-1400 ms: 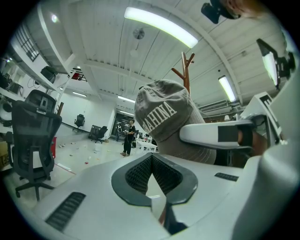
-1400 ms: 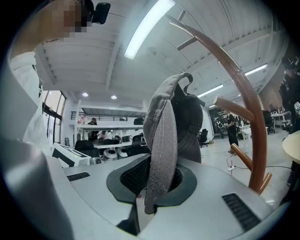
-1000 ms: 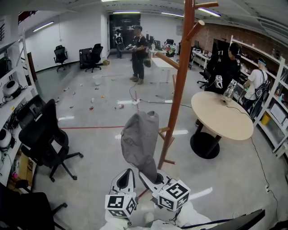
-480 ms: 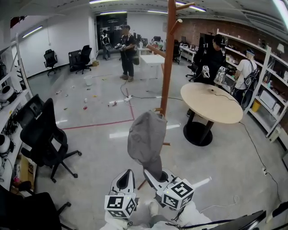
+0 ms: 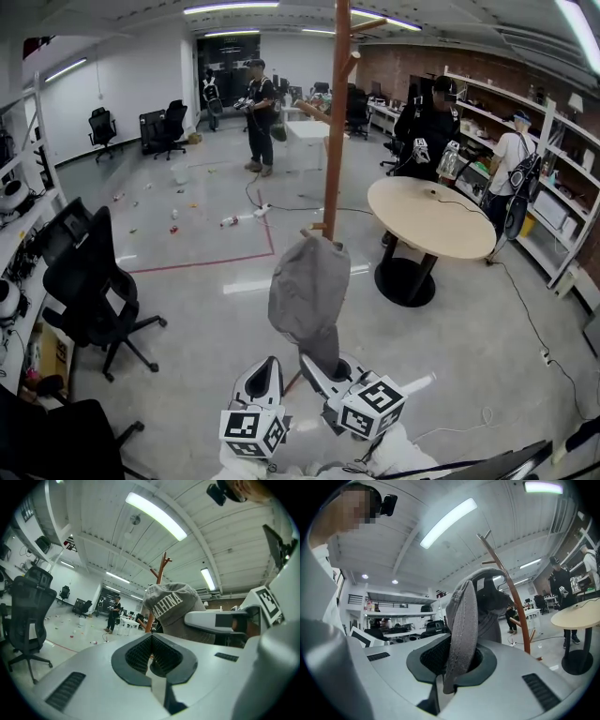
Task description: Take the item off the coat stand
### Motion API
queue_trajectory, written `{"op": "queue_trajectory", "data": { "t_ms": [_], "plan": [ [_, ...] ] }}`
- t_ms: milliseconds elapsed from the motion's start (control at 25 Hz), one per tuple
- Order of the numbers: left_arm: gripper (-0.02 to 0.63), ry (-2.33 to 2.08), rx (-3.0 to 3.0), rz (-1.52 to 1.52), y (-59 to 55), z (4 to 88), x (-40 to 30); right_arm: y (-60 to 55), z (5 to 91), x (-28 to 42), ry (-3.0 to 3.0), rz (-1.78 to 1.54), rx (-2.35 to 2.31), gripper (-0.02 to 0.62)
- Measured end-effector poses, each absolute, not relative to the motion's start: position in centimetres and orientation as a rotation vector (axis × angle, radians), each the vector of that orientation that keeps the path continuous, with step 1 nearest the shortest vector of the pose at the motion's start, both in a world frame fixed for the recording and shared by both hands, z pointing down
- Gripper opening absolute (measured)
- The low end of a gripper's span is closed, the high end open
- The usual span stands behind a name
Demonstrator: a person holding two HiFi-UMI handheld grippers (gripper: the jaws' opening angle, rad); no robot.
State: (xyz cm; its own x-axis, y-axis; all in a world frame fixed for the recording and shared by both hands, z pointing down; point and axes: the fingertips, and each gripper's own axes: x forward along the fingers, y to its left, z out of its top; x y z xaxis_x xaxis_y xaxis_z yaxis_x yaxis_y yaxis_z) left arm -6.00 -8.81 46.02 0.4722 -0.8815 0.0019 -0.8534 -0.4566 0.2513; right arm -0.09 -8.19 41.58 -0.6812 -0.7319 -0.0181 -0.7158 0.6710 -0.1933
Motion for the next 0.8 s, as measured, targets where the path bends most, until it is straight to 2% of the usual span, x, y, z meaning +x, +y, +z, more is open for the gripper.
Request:
{"op": "queue_trajectory", "data": {
  "t_ms": [800],
  "plan": [
    [-0.02,-1.506,2.518,-0.184,-9.3,46.1,-3.4,-8.8,42.1,2.6,2.767,-0.25,-1.204,0.035]
  ]
}}
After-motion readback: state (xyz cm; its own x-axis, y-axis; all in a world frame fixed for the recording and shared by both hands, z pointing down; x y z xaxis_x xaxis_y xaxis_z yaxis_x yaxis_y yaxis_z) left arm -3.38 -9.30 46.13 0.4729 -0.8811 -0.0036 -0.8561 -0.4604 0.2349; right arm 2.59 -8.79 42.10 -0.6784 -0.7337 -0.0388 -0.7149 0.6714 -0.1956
